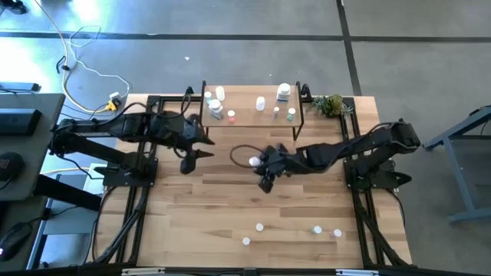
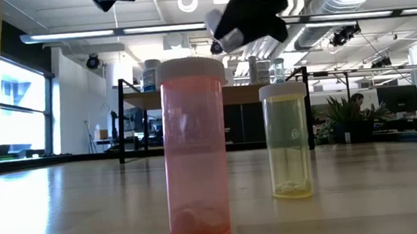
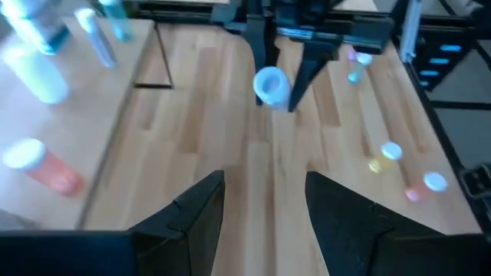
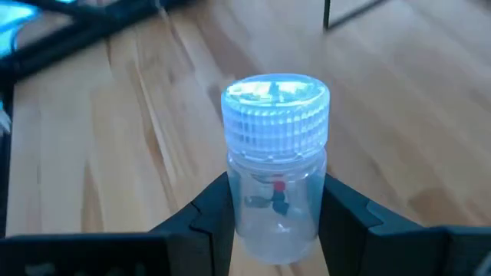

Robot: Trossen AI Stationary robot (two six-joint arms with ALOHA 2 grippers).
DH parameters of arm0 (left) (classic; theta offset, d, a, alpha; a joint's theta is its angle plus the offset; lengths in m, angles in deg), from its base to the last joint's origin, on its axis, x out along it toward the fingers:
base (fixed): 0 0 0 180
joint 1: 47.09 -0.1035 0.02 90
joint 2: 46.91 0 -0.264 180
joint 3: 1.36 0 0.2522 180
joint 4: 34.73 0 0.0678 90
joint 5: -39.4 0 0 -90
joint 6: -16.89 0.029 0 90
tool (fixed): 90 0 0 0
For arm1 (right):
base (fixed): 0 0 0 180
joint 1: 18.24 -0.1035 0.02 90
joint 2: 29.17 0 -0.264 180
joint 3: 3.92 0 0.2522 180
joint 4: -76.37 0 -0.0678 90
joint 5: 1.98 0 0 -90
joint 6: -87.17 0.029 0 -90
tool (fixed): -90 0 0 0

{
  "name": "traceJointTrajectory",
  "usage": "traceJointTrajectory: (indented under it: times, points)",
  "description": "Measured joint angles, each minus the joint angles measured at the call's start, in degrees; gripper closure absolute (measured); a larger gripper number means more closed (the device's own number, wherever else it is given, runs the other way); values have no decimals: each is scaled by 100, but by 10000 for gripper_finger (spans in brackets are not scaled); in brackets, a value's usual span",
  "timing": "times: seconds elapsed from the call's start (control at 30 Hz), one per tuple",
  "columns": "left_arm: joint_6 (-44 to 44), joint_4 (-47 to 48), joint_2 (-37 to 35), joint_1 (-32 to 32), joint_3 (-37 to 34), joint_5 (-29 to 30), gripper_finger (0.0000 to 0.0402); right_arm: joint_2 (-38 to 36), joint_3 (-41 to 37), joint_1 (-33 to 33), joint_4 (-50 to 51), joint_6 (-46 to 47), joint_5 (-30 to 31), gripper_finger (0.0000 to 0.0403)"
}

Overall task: Pick and place medicine bottles onto shelf by color
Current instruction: Put the transparent pill bottle on the shelf

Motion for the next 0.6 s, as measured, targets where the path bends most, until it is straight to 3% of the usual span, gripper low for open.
traceJointTrajectory:
  times: [0.2,0.43,0.6]
  points:
    - [294,26,330,-535,563,-47,227,0,458,510,-30,-527,-22,274]
    - [764,173,942,-1205,1312,-500,227,-2,897,1080,-32,-1189,-67,274]
    - [768,187,1425,-1551,1702,-737,227,-2,957,1421,-11,-1740,-752,274]
